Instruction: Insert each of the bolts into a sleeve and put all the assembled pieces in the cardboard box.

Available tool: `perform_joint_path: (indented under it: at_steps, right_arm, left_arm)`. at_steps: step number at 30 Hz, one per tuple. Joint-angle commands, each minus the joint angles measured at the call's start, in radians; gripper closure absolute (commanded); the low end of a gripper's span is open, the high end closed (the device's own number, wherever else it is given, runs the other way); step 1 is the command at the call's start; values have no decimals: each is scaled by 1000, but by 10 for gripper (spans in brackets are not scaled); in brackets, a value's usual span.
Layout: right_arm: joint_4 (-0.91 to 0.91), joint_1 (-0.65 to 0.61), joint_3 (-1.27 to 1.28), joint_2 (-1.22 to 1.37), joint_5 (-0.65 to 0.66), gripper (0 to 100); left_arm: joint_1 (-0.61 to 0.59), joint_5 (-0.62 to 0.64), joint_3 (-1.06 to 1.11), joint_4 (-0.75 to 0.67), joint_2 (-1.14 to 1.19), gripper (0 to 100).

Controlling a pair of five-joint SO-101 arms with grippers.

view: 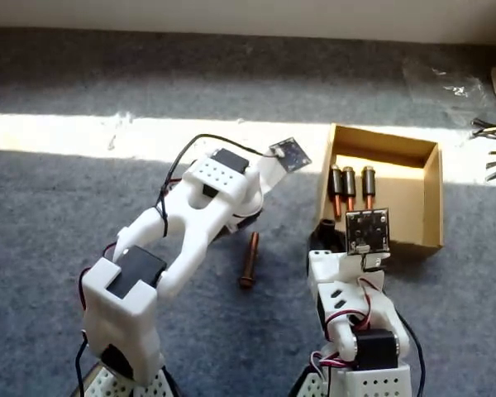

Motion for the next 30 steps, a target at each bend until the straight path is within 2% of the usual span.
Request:
perform_joint_path:
  at_steps: [1, 8, 21, 30]
  right_arm:
    - [-28, 4, -13, -10, -2, 995]
    - [-28, 4, -13, -10, -2, 995]
    - [-28, 4, -13, -10, -2, 995]
    - [-47, 4, -12, -10, -2, 995]
  left_arm:
    - [-4, 6, -47, -8, 58, 936]
    - [-4, 5, -79, -5, 99, 883]
    - [-2, 3, -85, -38, 101, 881]
    - [-1, 5, -85, -63, 101, 988]
